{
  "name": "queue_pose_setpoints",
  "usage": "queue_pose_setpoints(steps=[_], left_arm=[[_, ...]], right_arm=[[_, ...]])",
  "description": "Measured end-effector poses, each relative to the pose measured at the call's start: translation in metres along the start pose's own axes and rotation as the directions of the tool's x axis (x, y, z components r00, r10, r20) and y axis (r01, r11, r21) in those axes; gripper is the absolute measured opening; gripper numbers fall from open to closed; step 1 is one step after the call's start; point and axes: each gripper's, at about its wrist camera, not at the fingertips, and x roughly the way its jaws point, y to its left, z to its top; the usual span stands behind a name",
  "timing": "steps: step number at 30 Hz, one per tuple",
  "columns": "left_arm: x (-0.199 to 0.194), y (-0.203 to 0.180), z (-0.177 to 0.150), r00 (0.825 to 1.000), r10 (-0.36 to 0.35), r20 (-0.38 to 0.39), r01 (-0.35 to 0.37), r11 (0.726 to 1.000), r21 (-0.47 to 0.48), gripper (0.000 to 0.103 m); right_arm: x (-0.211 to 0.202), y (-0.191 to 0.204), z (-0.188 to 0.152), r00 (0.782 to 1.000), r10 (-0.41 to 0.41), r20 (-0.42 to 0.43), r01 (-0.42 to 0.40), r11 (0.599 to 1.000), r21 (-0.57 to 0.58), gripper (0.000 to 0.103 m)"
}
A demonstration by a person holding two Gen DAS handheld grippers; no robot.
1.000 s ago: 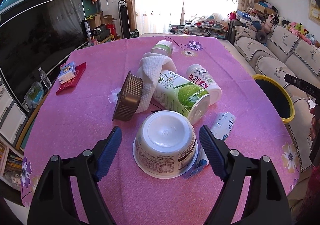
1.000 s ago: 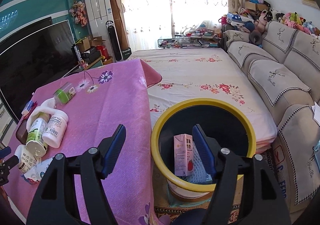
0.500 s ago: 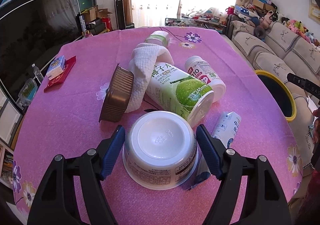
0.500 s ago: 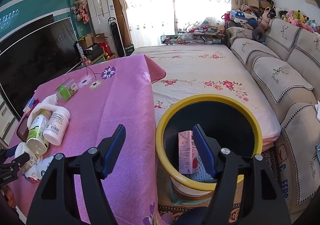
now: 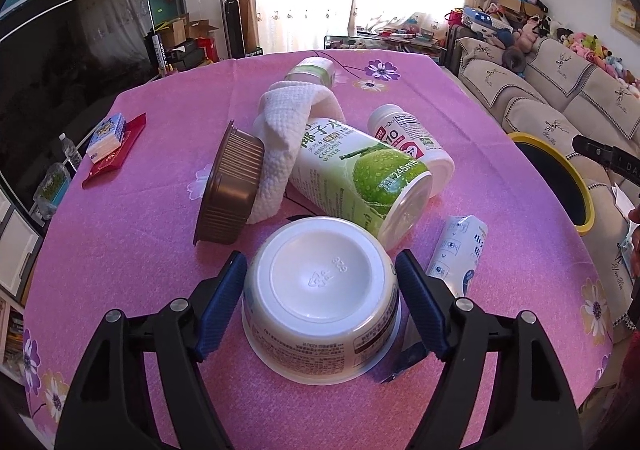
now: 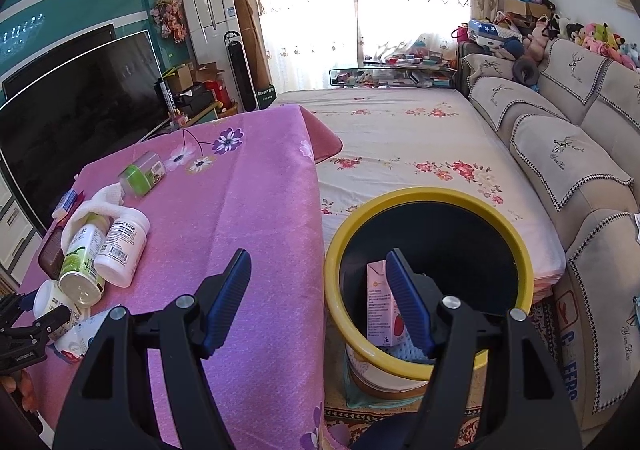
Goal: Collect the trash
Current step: 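Grasp the upturned white bowl with the left gripper, then carry the white bowl over the bin and open the left gripper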
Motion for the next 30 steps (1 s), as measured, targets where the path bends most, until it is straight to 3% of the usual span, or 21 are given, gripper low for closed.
queue_pose_setpoints(steps=[7, 12, 16, 23, 30], left_arm=[[-0.043, 0.013, 0.003, 0.995, 0.062, 0.08, -0.061, 0.998, -0.018, 0.076], [-0.079, 0.011, 0.016, 0.989, 0.04, 0.146, -0.039, 0.999, -0.01, 0.076], [-0.091, -0.005, 0.026, 0.986, -0.017, 0.165, 0.014, 1.0, 0.019, 0.076], [-0.081, -0.075, 0.055, 0.976, -0.139, 0.166, 0.119, 0.985, 0.125, 0.076], [-0.05, -0.173, 0.101, 0.955, -0.27, 0.126, 0.235, 0.943, 0.237, 0.076]], right_arm=[[-0.006, -0.002, 0.002, 1.0, 0.008, 0.016, -0.008, 1.0, 0.01, 0.066], [-0.013, -0.003, 0.004, 0.999, 0.015, 0.035, -0.016, 1.0, 0.018, 0.066], [-0.021, -0.008, 0.004, 0.999, 0.004, 0.048, -0.005, 1.0, 0.014, 0.066], [-0.038, -0.041, 0.002, 0.994, -0.079, 0.071, 0.077, 0.996, 0.041, 0.066], [-0.048, -0.098, -0.003, 0.985, -0.158, 0.068, 0.15, 0.982, 0.117, 0.066]])
